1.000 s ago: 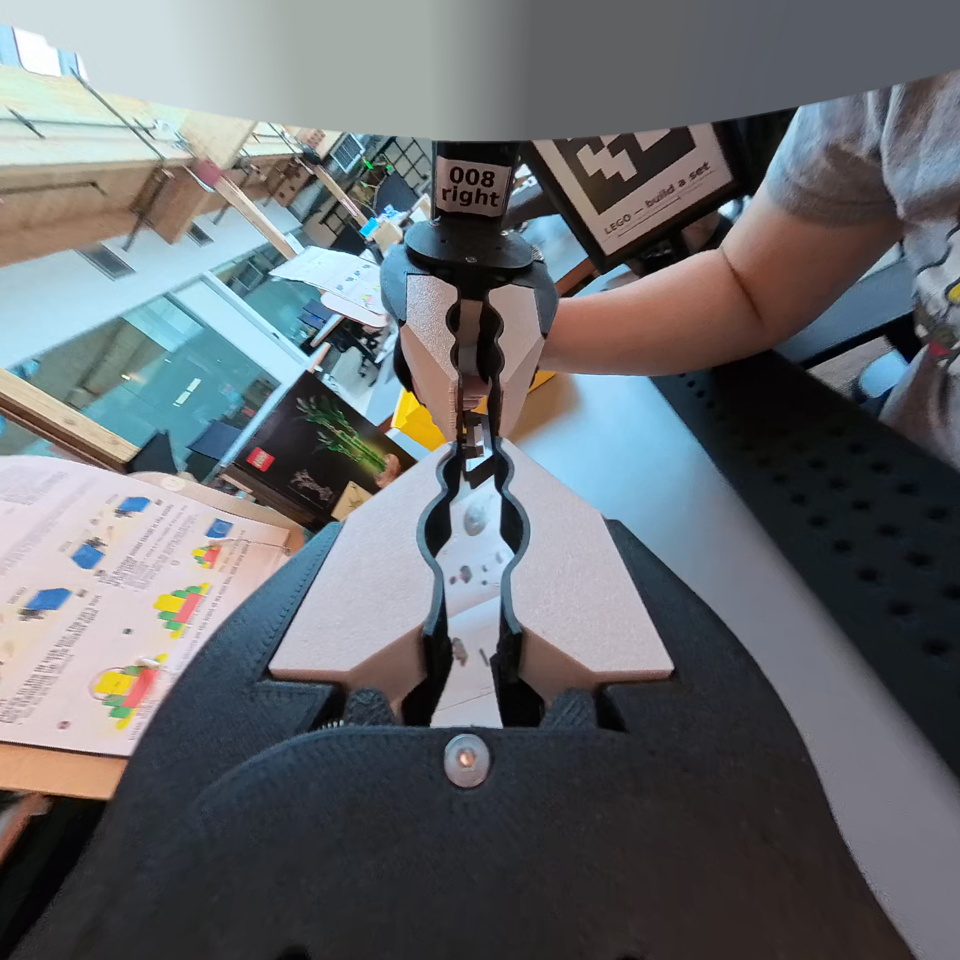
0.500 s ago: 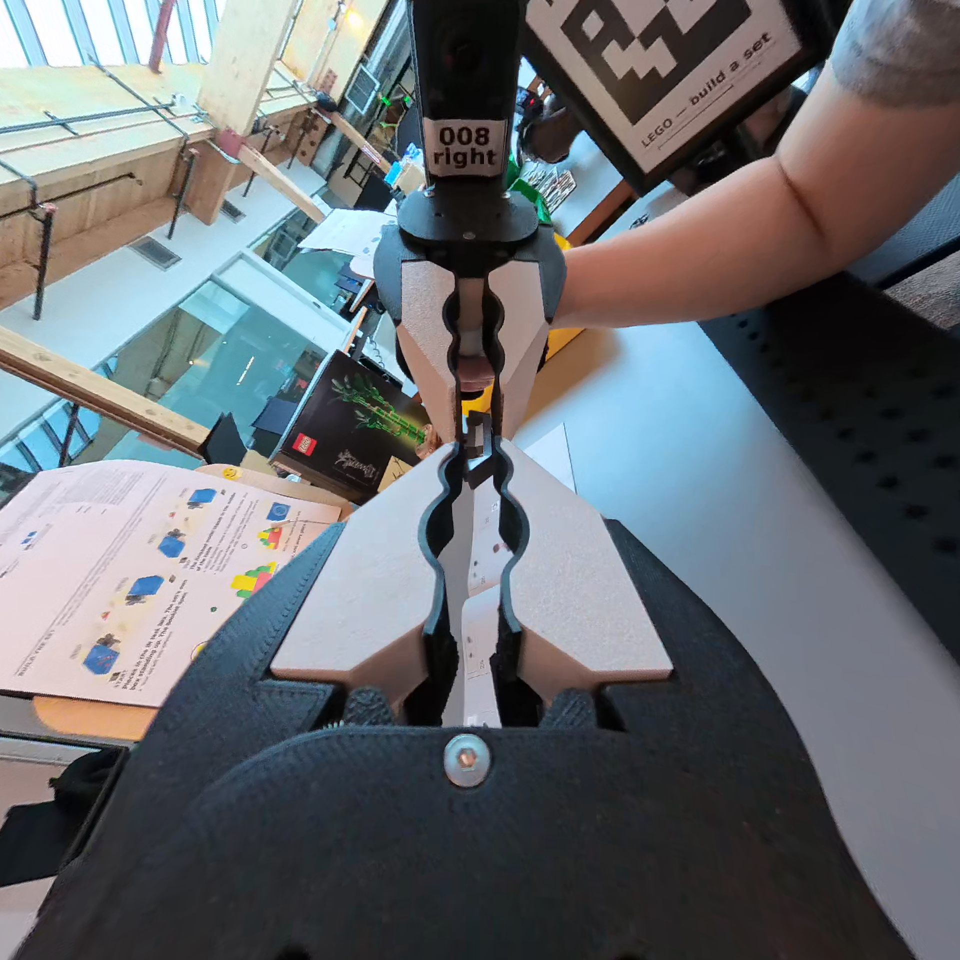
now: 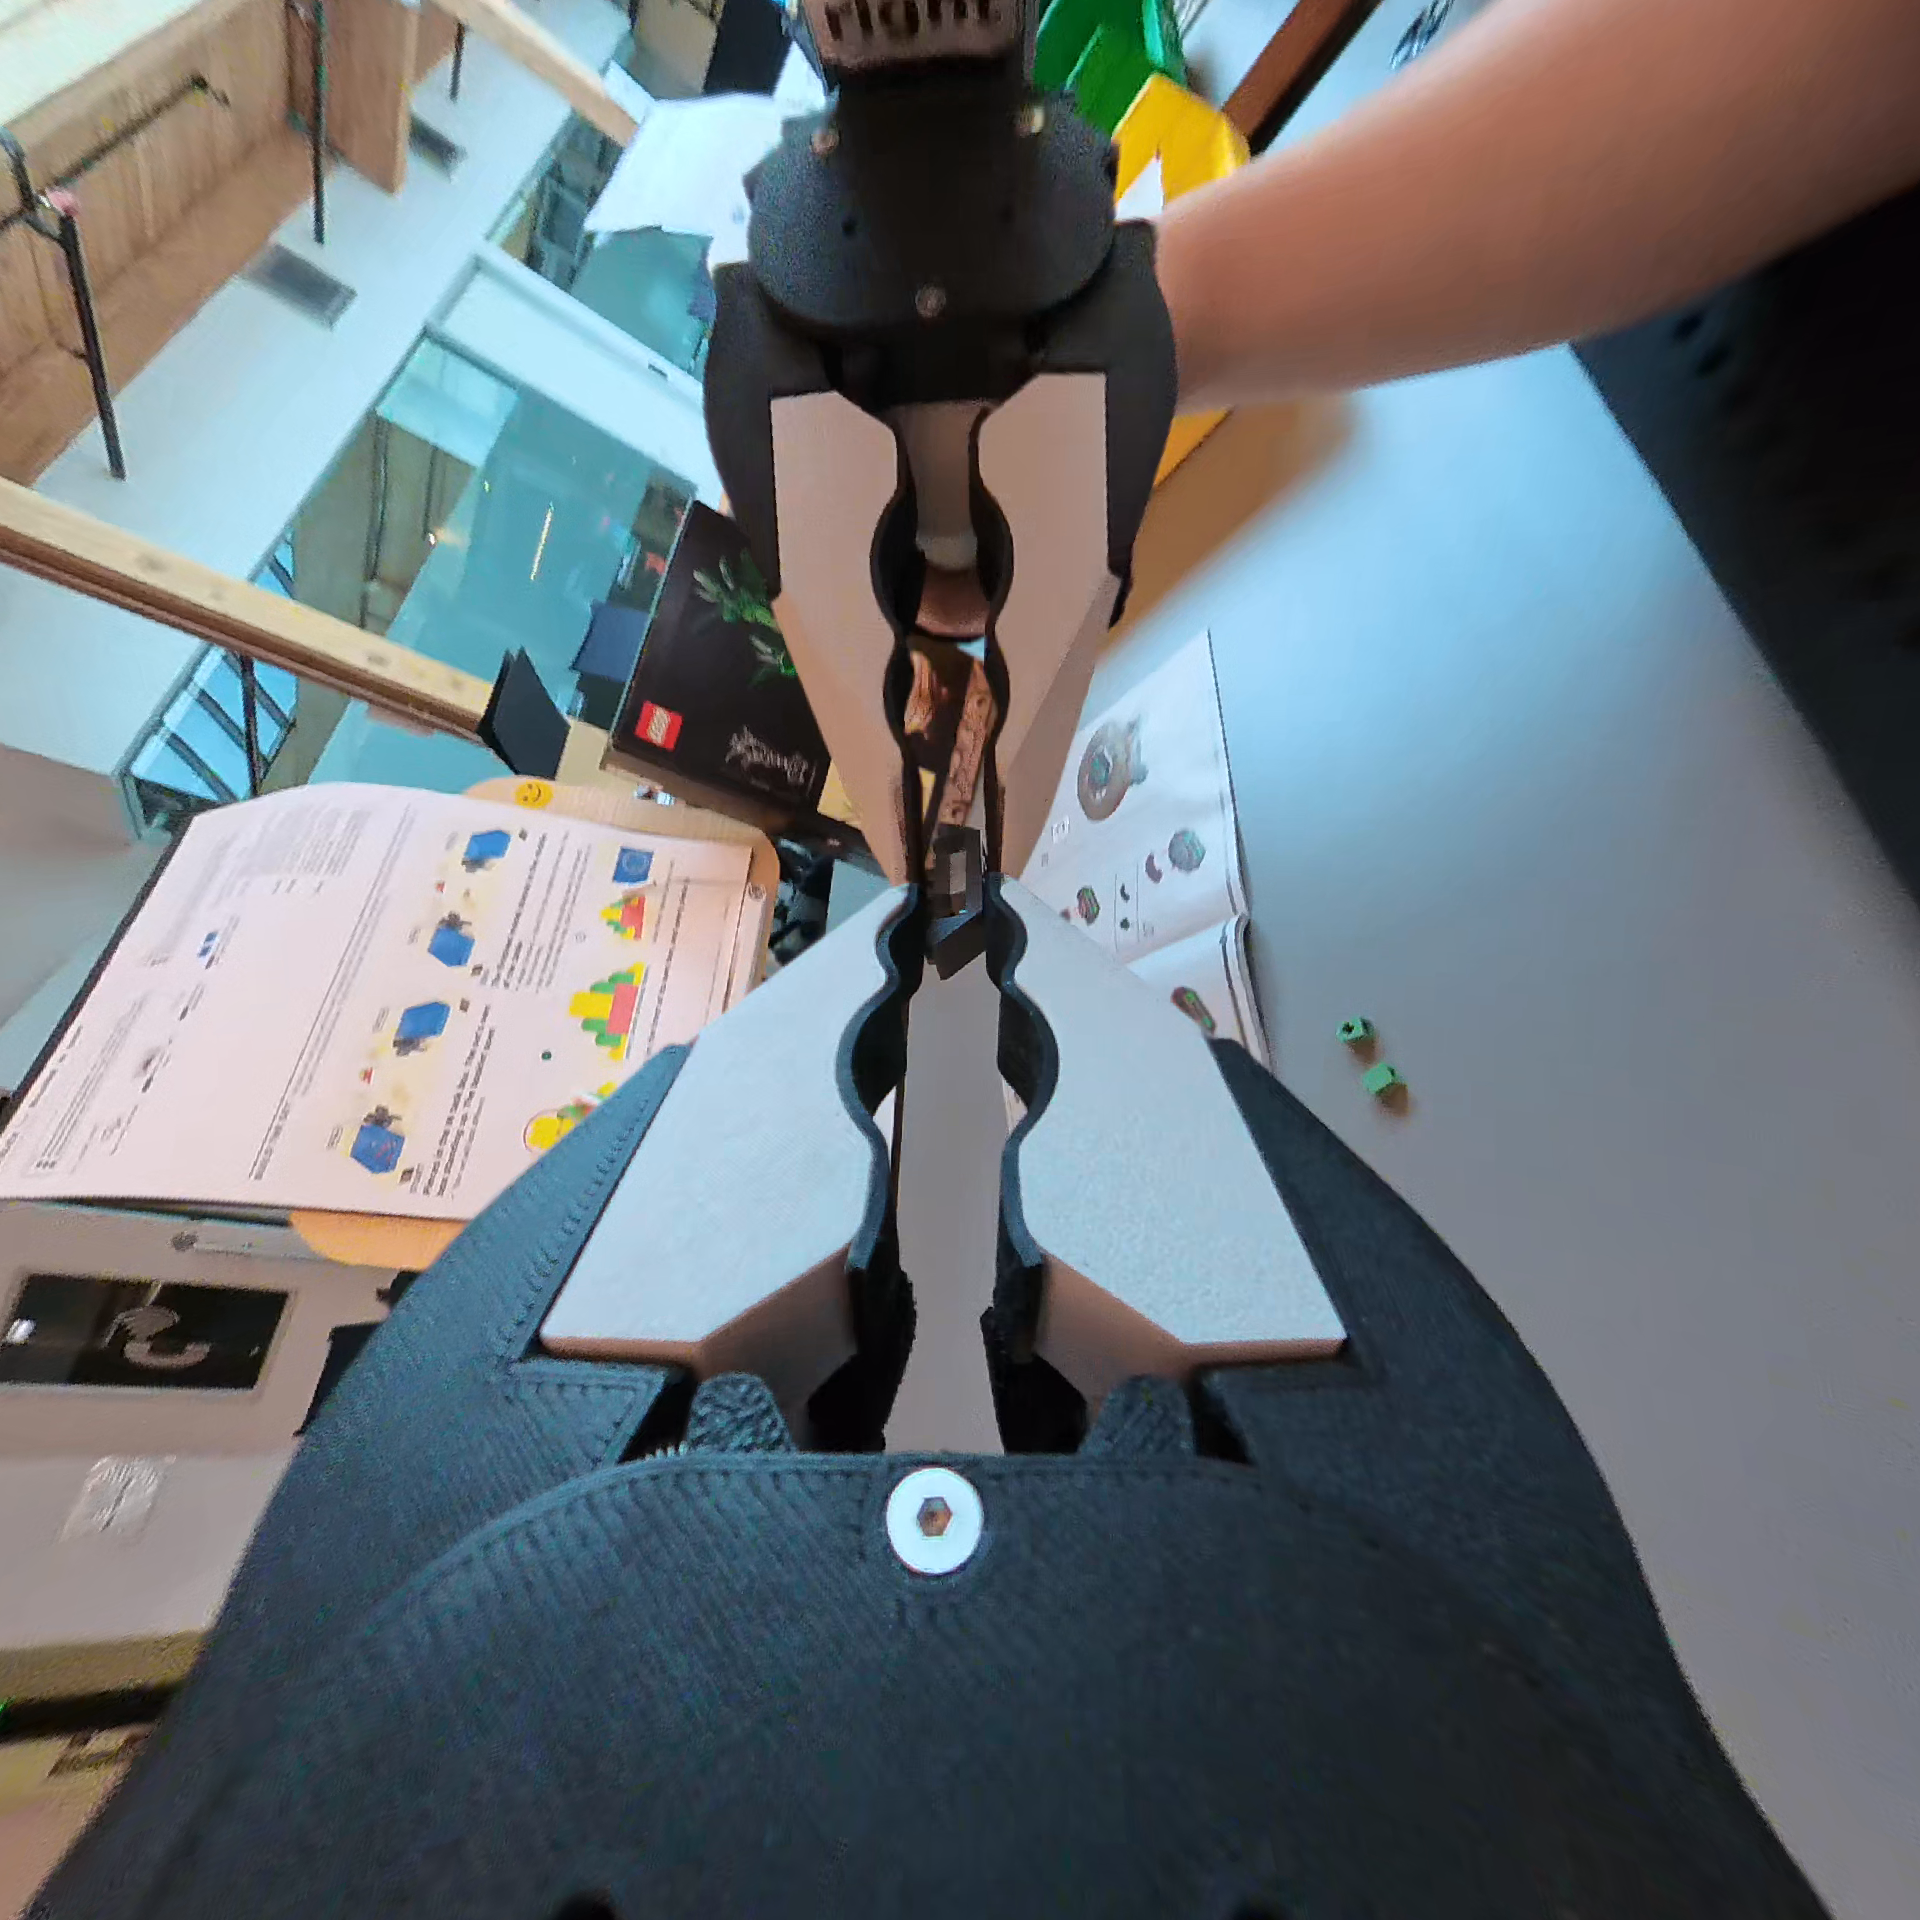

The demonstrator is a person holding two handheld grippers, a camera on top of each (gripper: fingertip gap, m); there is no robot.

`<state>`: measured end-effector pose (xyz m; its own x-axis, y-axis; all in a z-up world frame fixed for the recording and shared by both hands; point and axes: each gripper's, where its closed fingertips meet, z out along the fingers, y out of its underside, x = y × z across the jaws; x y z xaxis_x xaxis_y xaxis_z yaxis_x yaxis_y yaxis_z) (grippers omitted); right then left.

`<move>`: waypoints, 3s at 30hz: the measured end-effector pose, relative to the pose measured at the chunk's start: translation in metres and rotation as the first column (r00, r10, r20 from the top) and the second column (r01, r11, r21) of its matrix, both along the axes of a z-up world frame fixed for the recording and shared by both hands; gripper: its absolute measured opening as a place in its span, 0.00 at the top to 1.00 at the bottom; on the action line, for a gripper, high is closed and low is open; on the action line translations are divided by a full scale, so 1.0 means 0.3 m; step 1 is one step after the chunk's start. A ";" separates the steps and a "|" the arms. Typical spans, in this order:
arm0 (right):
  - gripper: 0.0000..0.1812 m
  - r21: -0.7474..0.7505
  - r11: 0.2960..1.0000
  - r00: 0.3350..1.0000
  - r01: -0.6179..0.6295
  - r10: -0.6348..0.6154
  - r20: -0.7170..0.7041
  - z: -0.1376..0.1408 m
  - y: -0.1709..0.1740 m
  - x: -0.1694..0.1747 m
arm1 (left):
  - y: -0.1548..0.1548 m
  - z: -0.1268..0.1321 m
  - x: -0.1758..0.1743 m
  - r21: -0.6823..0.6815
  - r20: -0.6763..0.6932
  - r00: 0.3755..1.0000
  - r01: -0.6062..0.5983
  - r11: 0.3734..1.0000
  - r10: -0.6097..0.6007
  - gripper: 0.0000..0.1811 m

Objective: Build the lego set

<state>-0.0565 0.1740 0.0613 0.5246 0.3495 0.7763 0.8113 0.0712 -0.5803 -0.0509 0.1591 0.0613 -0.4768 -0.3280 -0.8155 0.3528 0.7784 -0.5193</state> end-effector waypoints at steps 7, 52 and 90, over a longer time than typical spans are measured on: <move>0.95 0.006 0.999 0.998 0.044 -0.044 0.046 -0.029 0.020 0.028 | 0.014 -0.026 0.028 0.028 -0.024 0.997 -0.073 0.997 0.073 0.95; 0.94 0.198 0.950 0.937 -0.240 0.280 -0.209 0.135 -0.089 -0.091 | -0.074 0.132 -0.087 -0.274 0.125 0.971 0.232 0.933 -0.204 0.92; 0.95 0.130 0.980 0.982 -0.149 0.163 -0.096 0.135 -0.087 -0.105 | -0.079 0.145 -0.109 -0.293 0.116 0.967 0.252 0.922 -0.227 0.91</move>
